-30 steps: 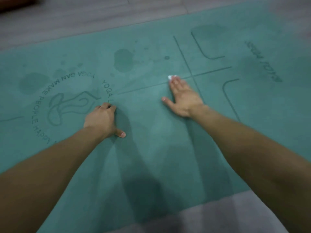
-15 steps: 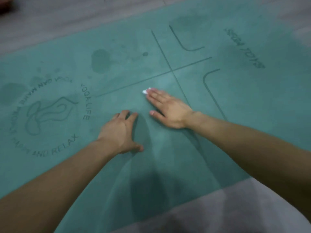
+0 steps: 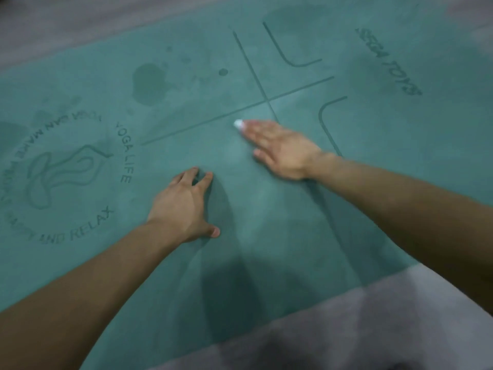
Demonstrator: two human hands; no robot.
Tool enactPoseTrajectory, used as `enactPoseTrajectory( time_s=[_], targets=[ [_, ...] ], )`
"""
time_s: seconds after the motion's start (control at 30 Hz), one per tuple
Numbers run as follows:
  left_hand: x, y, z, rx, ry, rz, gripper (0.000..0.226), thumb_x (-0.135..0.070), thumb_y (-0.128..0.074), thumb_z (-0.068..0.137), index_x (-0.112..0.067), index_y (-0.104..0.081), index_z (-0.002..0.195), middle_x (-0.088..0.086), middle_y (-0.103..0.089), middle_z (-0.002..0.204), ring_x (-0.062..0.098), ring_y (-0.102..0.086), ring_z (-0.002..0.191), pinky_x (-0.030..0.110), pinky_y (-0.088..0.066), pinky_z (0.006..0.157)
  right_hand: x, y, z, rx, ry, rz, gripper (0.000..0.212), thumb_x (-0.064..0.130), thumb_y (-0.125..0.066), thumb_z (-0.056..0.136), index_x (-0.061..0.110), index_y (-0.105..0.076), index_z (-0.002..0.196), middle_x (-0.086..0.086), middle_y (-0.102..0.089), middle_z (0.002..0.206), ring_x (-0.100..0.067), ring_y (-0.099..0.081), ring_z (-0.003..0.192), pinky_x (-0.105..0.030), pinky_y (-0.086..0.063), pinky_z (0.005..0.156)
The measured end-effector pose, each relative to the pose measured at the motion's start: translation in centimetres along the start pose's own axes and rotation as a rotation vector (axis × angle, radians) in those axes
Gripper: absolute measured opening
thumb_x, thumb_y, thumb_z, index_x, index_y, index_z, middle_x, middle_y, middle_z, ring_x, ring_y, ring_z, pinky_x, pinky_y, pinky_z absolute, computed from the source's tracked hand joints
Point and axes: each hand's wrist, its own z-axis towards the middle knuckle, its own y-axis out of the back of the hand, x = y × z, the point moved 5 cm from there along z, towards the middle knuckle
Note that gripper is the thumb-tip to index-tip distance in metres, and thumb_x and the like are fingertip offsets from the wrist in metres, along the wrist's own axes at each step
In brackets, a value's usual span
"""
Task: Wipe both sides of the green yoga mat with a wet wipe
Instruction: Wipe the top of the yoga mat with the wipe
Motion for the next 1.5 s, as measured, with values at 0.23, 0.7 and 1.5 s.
enactPoseTrajectory(
  time_s=[0.23,0.7,1.5],
  targets=[
    [0.0,0.3,-0.3,0.007,0.008,0.005,0.139,-0.075,-0.089,0.055,-0.034,-0.017,0.167,-0.003,-0.017,0.172,0.024,-0.025,0.156,0.044,-0.041,0.119,1.0,-0.2,0.7,-0.008,-0.246,0.053,0.075,0.055,-0.02,0.11,0.009,-0.008,0.168,-0.004,-0.004,0.177,-0.018,0.004,0.163,-0.034,0.002,0.132],
    [0.0,0.2,-0.1,-0.002,-0.004,0.031,0.14,-0.077,-0.088,0.055,-0.033,-0.018,0.167,-0.002,-0.02,0.171,0.025,-0.027,0.155,0.044,-0.042,0.116,5.2,-2.1,-6.6,-0.023,-0.108,0.047,0.078,0.059,-0.026,0.109,0.011,-0.006,0.168,0.0,0.0,0.177,-0.015,0.006,0.163,-0.039,-0.007,0.132],
    [0.3,0.2,-0.4,-0.016,-0.03,0.007,0.131,-0.076,-0.091,0.051,-0.031,-0.032,0.159,0.0,-0.035,0.16,0.027,-0.038,0.146,0.045,-0.048,0.111,6.7,-1.8,-6.6,-0.023,-0.355,0.051,0.087,0.07,-0.019,0.105,0.011,-0.008,0.168,-0.001,0.001,0.177,-0.016,0.006,0.163,-0.04,-0.007,0.132]
  ],
)
